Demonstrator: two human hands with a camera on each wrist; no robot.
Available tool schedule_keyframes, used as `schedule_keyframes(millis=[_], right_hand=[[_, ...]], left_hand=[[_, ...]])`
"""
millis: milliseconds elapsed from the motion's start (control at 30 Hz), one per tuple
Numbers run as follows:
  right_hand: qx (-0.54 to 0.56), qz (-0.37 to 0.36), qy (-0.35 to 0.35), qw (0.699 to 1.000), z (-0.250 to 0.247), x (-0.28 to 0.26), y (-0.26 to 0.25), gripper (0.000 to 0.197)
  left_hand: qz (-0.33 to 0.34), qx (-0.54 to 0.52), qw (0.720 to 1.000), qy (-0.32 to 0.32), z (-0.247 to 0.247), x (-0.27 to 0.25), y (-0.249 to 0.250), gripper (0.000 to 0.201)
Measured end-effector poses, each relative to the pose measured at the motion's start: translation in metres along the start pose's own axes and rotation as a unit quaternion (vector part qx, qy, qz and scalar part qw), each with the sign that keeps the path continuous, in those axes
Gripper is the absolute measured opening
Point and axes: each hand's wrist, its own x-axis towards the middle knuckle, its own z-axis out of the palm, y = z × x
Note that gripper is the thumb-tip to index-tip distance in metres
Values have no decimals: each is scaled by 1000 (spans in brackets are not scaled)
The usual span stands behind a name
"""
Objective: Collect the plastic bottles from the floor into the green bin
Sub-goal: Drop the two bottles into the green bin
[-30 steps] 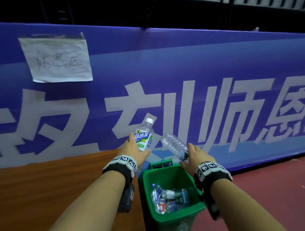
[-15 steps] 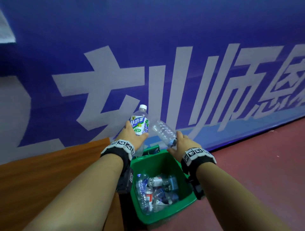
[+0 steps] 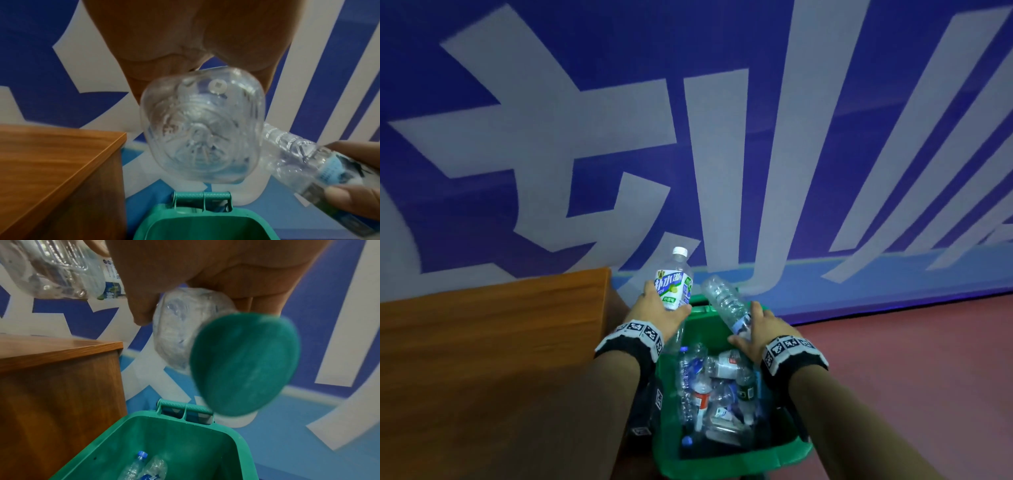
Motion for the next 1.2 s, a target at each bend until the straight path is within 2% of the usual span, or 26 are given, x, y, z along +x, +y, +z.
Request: schedule_keyframes(millis=[67, 233, 433, 500, 600, 667, 833, 933, 1067, 1167, 1200], right_hand=[[5, 0, -27, 1000, 4, 15, 5, 100], [-11, -4, -40, 999, 4, 39, 24, 89], [-1, -13, -57, 998, -5, 59, 34, 85], [-5, -25, -51, 998, -10, 62, 33, 84], [-28, -35, -45, 998, -21, 63, 27, 82], [-49, -48, -31, 997, -30, 62, 19, 82], [-111, -99, 19, 989, -58, 46, -29, 82], [-152, -149, 42, 976, -60, 22, -88, 82], [-223, -277, 50, 933, -17, -50, -212, 84], [-265, -412, 38, 871, 49, -149, -318, 83], [-279, -465, 22, 840, 84, -200, -357, 82]], left_hand=[[-27, -5, 1000, -8, 9, 3, -1, 64], [-62, -15, 998, -8, 19, 13, -2, 56], [-95, 6, 995, -26, 33, 22, 3, 63], [-91, 11, 995, -33, 38, 27, 8, 77], [-90, 8, 995, -41, 33, 27, 17, 115], [-89, 11, 996, -30, 20, 21, 22, 117], [-90, 11, 994, 64, -41, -7, 5, 109], [-118, -11, 985, 128, -90, -50, -32, 104], [-208, -63, 949, 227, -151, -162, -133, 99], [-317, -93, 893, 306, -184, -291, -230, 98], [-361, -97, 865, 335, -188, -354, -270, 98]])
